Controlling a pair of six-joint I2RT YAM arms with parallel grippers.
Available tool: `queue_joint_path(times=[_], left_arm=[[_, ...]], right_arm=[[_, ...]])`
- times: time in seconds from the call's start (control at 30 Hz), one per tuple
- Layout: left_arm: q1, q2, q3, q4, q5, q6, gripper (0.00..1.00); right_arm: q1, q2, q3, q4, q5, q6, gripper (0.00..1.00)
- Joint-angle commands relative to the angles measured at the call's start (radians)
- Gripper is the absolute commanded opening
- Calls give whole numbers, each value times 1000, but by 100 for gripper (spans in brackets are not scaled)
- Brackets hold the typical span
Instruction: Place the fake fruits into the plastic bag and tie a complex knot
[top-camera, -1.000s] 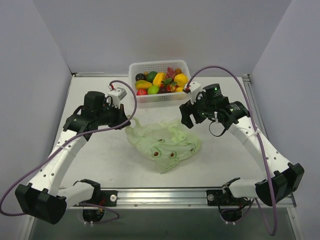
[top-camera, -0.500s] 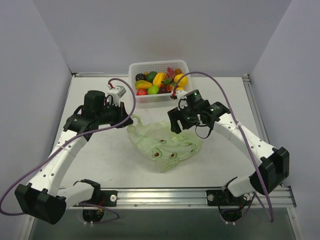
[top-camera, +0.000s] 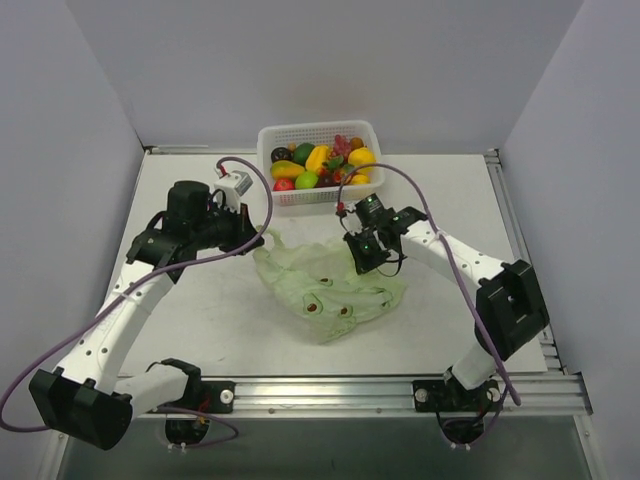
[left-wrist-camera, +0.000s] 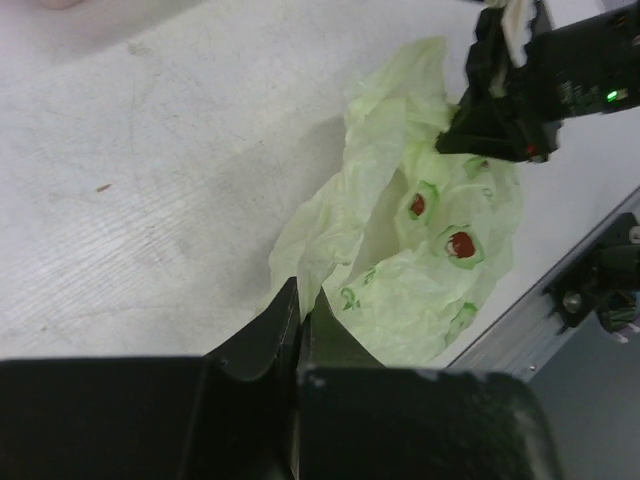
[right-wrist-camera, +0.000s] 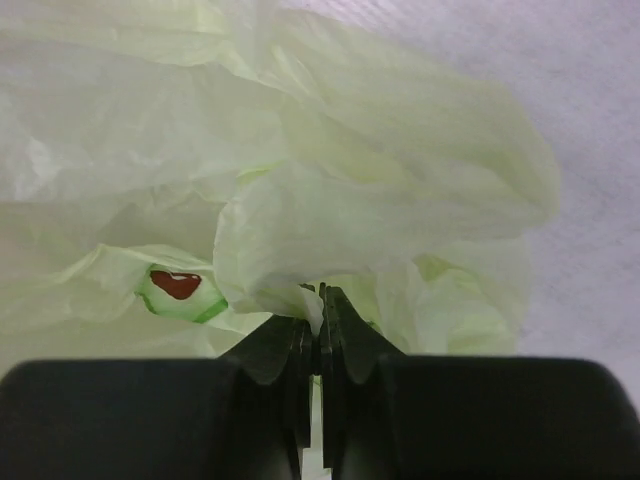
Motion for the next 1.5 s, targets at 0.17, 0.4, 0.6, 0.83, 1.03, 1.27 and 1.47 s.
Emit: queue_joint_path(times=[0.17, 0.4, 0.6, 0.83, 1.03, 1.27, 1.47], left_arm=[[173, -21, 180, 95, -186, 189, 0], [258, 20, 472, 192, 293, 51, 0], [194, -108, 131, 166, 405, 34, 0], [126, -153, -62, 103, 351, 138, 0], [133, -95, -23, 120, 328, 233, 0], [136, -52, -9, 137, 490, 279, 0], [142, -62, -9, 155, 508, 258, 0]], right_arm=[[-417, -157, 317, -172, -247, -137, 0], [-634, -385, 440, -33, -606, 18, 0], [-416, -504, 156, -235, -454, -246, 0], [-401, -541, 13, -244, -375, -221, 0], [-387, -553, -73, -368, -393, -351, 65], [-363, -529, 126, -300, -281, -413, 91], [-130, -466, 178, -175, -165, -568, 100]])
